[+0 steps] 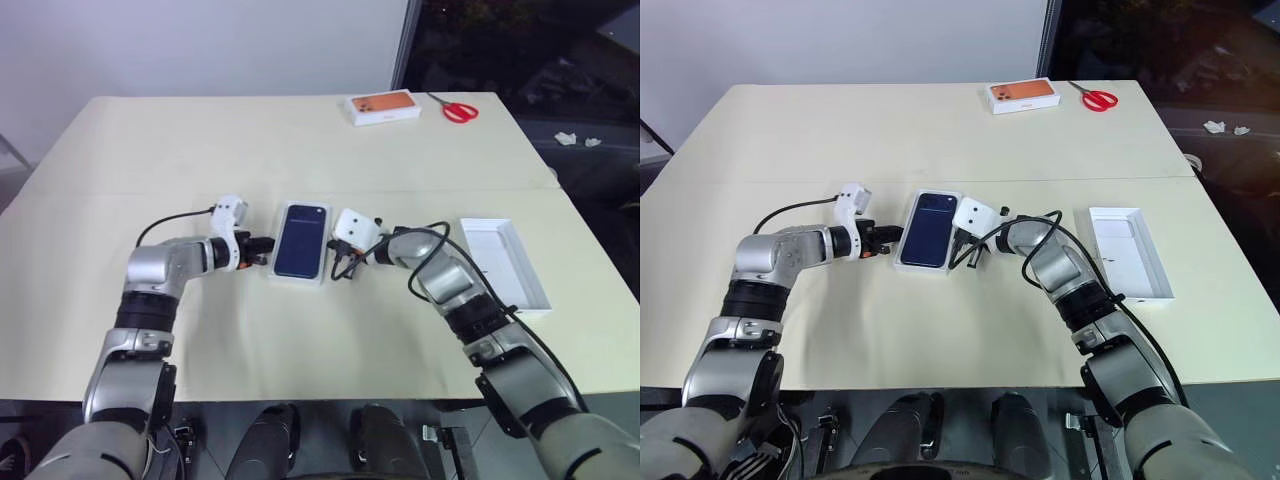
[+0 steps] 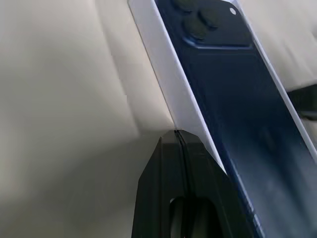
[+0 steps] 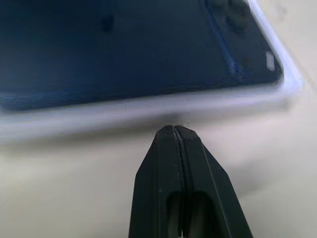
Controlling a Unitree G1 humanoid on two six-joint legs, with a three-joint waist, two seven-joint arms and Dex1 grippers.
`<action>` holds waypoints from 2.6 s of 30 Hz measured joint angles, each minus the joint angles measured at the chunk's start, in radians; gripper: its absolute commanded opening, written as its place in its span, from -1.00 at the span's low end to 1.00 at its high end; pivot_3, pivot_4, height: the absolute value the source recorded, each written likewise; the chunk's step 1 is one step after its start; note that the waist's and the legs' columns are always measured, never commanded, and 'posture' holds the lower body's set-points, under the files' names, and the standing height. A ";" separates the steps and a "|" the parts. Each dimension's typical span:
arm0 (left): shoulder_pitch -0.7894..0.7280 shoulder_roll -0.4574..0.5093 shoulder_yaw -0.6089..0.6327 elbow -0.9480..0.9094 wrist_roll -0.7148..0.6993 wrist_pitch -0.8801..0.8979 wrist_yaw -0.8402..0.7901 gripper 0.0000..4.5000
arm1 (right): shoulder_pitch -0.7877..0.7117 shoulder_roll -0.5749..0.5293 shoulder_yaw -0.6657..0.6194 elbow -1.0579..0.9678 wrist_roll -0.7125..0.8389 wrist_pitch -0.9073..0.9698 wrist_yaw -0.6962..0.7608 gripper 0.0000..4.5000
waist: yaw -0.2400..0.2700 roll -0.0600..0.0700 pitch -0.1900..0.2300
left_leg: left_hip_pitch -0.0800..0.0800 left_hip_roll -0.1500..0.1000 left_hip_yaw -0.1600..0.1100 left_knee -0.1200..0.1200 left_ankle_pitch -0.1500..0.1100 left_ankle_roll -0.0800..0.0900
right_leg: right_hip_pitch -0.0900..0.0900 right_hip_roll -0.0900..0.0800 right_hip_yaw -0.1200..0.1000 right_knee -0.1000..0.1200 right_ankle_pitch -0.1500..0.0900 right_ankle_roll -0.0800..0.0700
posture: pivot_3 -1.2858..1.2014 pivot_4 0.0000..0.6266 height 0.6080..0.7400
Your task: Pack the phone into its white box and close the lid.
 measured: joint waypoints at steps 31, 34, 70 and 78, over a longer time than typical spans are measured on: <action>-0.118 -0.290 -0.102 0.172 0.134 -0.110 -0.098 -0.99 | 0.248 -0.356 -0.152 -0.281 0.021 0.056 0.179 -1.00 | 0.045 0.001 -0.001 | -0.001 -0.003 -0.001 0.014 -0.009 0.014 | 0.012 -0.001 -0.004 -0.007 0.001 0.002 | 0.03 -0.52 1.00; -0.116 -0.282 -0.103 0.167 0.135 -0.108 -0.104 -0.99 | 0.238 -0.356 -0.152 -0.273 0.027 0.067 0.187 -1.00 | 0.044 0.001 -0.001 | -0.001 -0.002 -0.001 0.014 -0.009 0.014 | 0.011 -0.001 -0.004 -0.007 0.001 0.002 | 0.03 -0.52 1.00; 0.343 0.104 0.097 -0.361 -0.044 -0.501 -0.376 -1.00 | 0.084 -0.553 -0.332 -0.432 0.356 1.214 0.050 0.49 | -0.005 0.006 0.002 | -0.010 0.001 0.001 0.006 -0.008 0.013 | -0.004 -0.003 0.002 -0.005 0.001 0.001 | 0.03 -0.52 1.00; 0.502 0.185 0.140 -0.505 -0.114 -0.547 -0.458 -1.00 | 0.115 -0.513 -0.358 -0.466 0.417 1.320 -0.041 0.49 | -0.001 0.007 0.003 | -0.010 0.001 0.002 0.006 -0.008 0.013 | -0.004 -0.003 0.002 -0.005 0.001 0.001 | 0.03 -0.52 1.00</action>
